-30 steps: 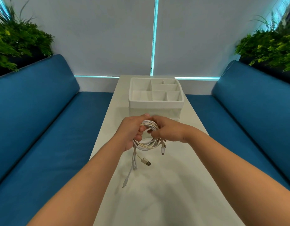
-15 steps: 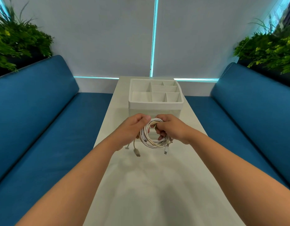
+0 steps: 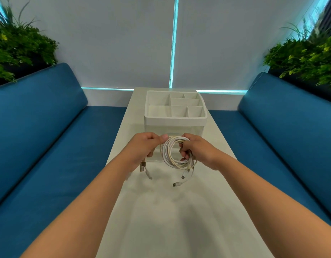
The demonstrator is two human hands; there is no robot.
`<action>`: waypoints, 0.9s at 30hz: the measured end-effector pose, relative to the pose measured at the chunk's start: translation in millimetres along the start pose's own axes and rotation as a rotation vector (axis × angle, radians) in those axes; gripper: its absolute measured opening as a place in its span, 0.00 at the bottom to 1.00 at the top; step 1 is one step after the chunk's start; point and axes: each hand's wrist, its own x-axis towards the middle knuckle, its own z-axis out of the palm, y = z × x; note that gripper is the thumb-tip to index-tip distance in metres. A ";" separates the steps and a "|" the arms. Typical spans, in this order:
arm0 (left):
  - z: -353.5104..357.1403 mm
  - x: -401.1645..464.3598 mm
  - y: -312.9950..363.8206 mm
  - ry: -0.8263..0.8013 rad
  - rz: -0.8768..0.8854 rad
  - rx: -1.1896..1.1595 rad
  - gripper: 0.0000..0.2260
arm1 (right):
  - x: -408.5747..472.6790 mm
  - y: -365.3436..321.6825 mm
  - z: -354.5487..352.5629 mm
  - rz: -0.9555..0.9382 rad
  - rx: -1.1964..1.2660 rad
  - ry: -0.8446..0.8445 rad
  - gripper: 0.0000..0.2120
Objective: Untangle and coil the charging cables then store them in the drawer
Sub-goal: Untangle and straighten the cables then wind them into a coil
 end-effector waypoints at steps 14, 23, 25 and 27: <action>21.6 2.7 15.0 0.110 -0.192 -0.709 0.03 | 5.4 19.5 24.4 0.082 0.058 0.238 0.04; 34.0 2.5 10.0 0.192 -0.212 -1.071 0.12 | 1.6 17.2 39.1 0.083 0.102 0.175 0.07; 35.2 0.7 9.0 0.255 -0.196 -1.024 0.14 | 0.3 17.6 44.0 0.098 0.145 0.144 0.07; 36.3 -2.1 8.5 0.341 -0.156 -0.939 0.15 | -2.0 16.1 47.4 0.103 0.194 0.097 0.06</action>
